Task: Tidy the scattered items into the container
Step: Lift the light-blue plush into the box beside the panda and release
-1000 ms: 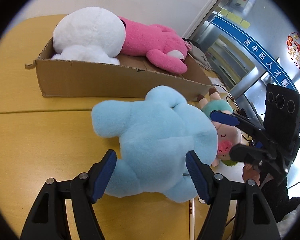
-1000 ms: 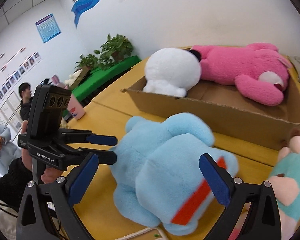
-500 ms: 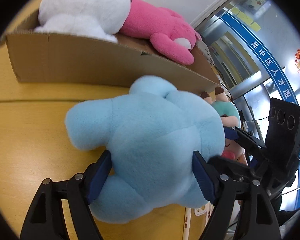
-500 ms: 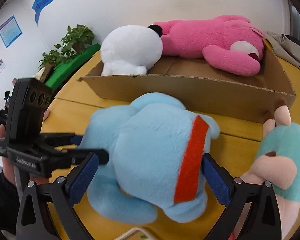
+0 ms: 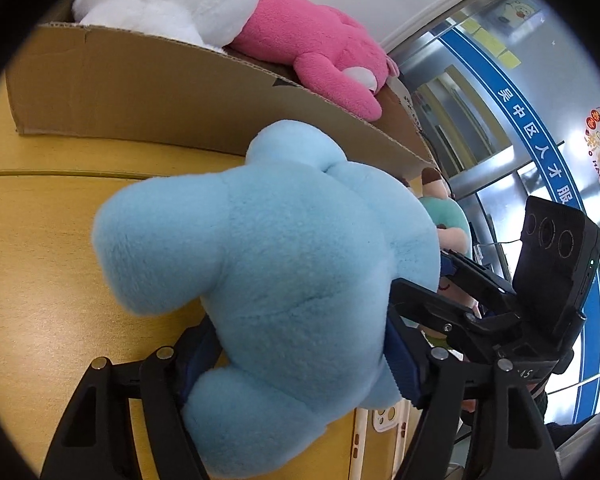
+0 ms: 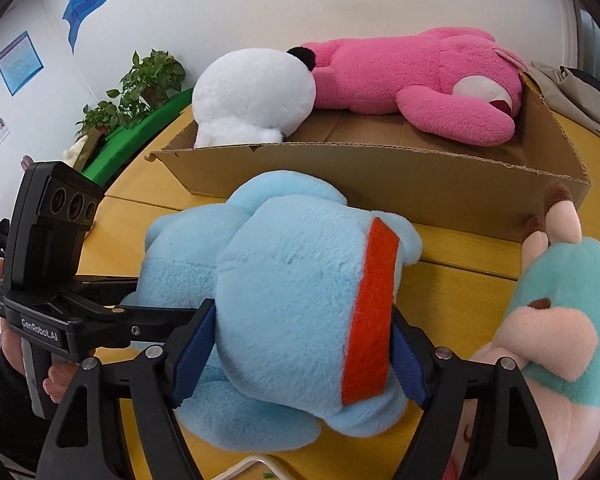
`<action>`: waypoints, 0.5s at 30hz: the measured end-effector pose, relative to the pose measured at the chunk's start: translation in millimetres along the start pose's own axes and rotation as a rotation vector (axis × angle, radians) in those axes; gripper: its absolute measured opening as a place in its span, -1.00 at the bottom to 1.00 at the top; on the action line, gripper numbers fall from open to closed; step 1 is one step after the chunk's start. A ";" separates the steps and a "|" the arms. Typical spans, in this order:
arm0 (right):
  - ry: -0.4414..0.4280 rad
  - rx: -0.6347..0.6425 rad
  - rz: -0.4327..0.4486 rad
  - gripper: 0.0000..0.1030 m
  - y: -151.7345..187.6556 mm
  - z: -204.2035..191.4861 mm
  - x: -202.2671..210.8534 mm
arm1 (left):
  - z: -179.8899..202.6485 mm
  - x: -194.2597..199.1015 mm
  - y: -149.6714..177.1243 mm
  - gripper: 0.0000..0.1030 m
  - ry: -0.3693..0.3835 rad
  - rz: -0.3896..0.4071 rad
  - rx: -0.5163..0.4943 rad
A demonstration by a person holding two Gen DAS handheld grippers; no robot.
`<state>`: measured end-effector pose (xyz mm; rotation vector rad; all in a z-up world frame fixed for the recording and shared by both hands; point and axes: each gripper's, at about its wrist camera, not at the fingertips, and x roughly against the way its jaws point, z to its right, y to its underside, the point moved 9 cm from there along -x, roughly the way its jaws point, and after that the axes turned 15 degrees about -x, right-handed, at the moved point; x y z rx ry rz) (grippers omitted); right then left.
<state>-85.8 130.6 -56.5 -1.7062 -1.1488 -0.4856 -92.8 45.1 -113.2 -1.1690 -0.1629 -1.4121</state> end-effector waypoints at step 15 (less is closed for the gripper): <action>-0.091 0.088 0.145 0.39 -21.0 -42.4 55.7 | 28.5 61.7 -34.1 0.36 -0.101 0.152 -0.118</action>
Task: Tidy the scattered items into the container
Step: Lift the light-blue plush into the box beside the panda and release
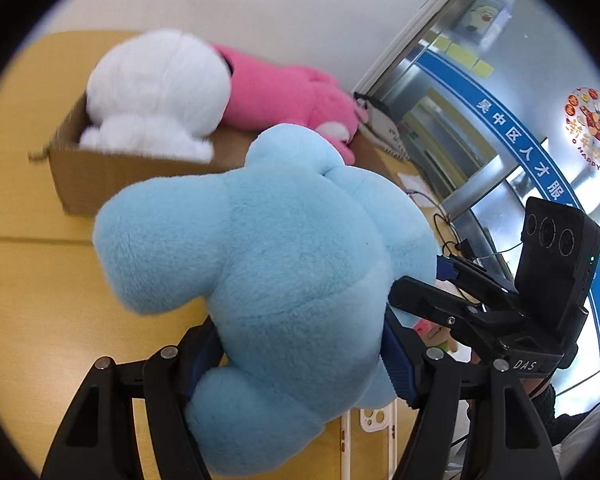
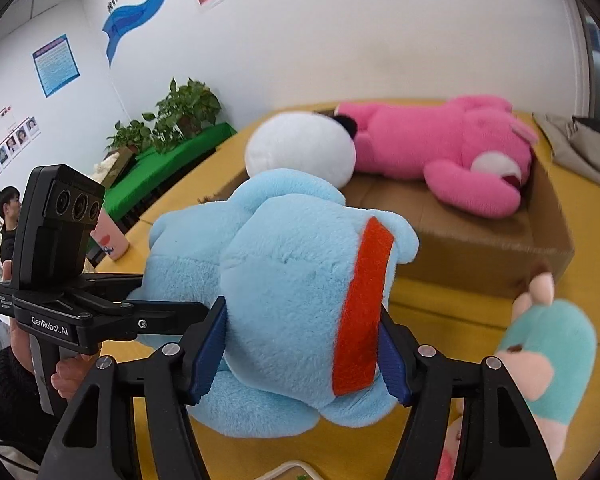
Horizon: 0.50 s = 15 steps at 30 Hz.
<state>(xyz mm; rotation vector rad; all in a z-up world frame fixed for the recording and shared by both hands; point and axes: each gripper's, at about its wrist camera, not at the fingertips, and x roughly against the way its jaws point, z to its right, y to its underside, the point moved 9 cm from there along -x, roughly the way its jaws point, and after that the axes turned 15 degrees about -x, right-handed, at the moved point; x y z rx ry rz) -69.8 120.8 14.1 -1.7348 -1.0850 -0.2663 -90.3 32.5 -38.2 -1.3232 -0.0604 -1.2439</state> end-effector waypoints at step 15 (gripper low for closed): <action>0.013 0.085 0.203 0.38 -105.2 -13.3 43.1 | 14.8 33.7 -113.4 0.36 -0.066 0.133 -0.206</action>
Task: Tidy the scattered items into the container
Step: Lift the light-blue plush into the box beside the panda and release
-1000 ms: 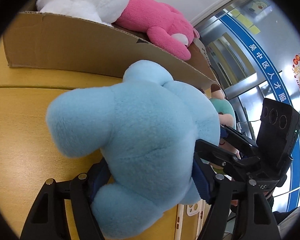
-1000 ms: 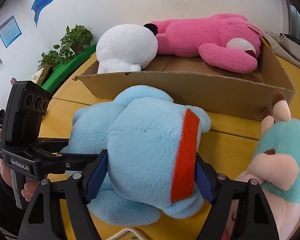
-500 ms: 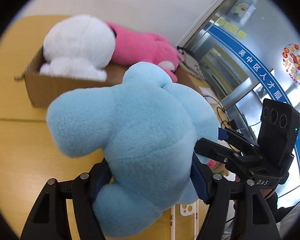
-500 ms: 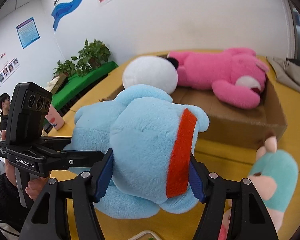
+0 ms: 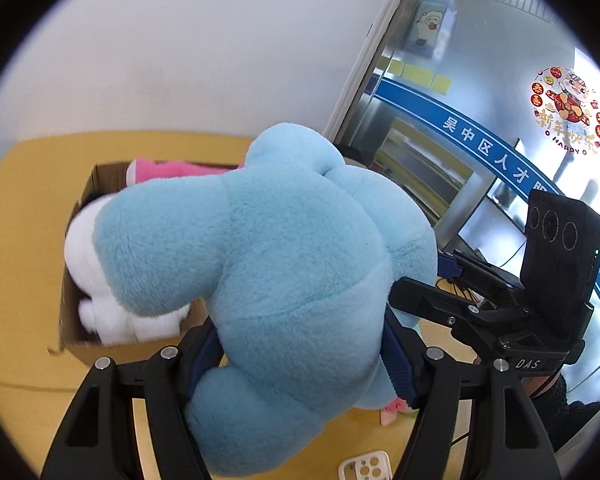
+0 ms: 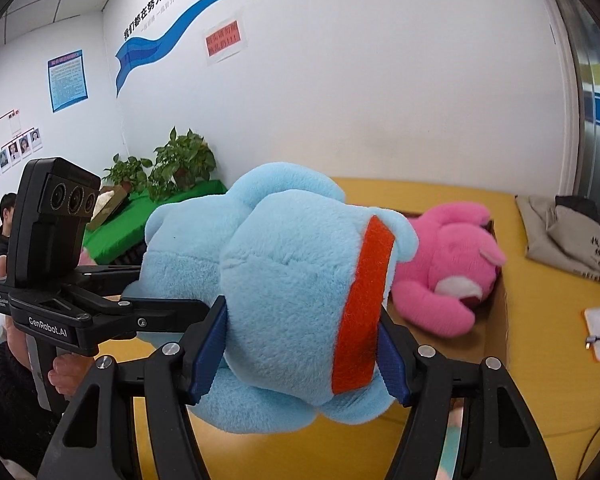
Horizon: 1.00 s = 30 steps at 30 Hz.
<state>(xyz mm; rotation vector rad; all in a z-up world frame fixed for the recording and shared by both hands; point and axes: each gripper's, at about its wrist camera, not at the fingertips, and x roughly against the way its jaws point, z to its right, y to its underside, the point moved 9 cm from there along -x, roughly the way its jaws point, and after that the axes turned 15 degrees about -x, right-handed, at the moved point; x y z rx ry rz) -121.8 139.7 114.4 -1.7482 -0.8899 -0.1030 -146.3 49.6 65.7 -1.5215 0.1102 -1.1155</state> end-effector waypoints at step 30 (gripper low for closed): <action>0.018 -0.141 -0.100 0.38 -38.0 86.9 -119.4 | -63.7 -100.6 -29.3 0.36 -0.028 -0.142 0.013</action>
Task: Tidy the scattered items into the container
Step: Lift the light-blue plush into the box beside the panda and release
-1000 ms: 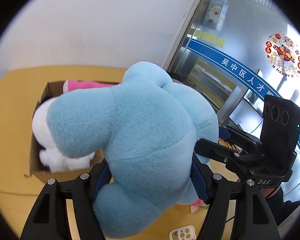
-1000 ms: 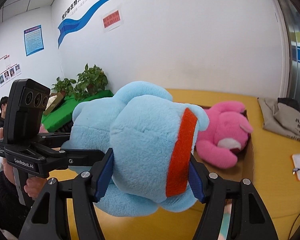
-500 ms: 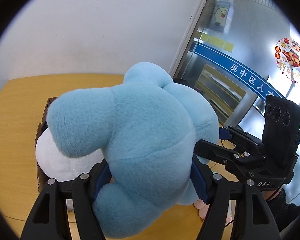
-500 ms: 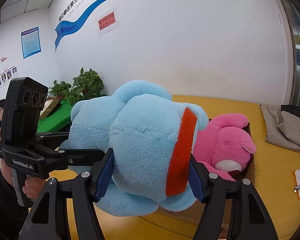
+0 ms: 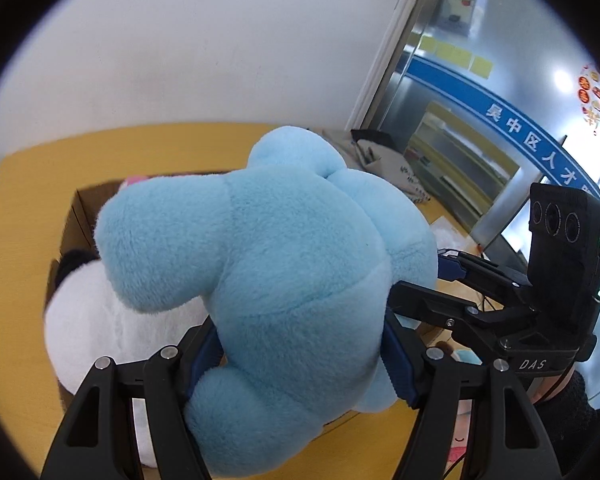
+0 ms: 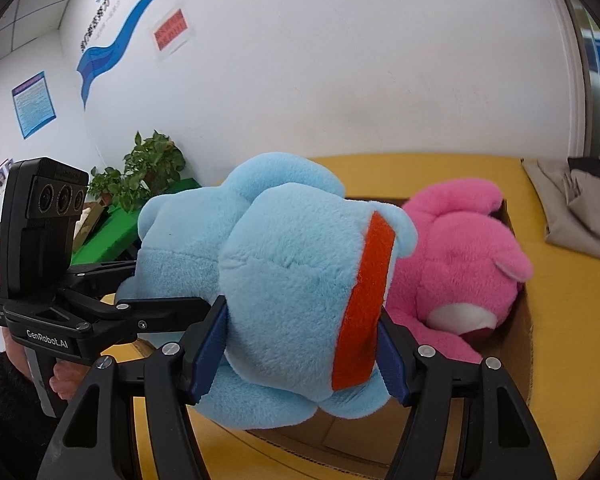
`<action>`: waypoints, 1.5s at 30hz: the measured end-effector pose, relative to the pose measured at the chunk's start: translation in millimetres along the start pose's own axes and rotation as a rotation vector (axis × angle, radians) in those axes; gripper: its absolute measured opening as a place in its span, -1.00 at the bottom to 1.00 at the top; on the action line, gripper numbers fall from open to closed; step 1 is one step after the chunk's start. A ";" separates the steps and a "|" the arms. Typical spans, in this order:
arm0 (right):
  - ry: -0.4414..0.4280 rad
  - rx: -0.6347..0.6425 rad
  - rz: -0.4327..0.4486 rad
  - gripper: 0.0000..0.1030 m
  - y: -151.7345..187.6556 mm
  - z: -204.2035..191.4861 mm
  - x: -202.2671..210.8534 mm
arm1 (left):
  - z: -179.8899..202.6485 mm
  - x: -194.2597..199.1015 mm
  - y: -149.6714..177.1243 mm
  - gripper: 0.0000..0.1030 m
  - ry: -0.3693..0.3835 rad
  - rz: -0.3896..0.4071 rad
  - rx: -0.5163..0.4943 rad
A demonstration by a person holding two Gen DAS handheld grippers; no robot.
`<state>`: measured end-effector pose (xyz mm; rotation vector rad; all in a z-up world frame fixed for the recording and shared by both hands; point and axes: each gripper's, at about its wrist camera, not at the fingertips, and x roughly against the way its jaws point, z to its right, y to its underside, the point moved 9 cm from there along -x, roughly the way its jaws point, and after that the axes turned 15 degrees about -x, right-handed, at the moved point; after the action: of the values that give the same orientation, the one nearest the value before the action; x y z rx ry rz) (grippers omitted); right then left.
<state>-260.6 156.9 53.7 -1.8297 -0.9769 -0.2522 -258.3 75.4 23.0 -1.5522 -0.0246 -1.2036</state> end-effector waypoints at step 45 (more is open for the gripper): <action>-0.082 -0.142 0.067 0.86 28.6 44.9 -6.6 | -47.2 -17.3 45.7 0.50 -0.304 -0.099 0.018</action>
<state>-255.6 186.7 9.3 -2.0122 -0.9736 -0.2113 -271.2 32.5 -28.1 -1.7217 -0.3144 -1.0293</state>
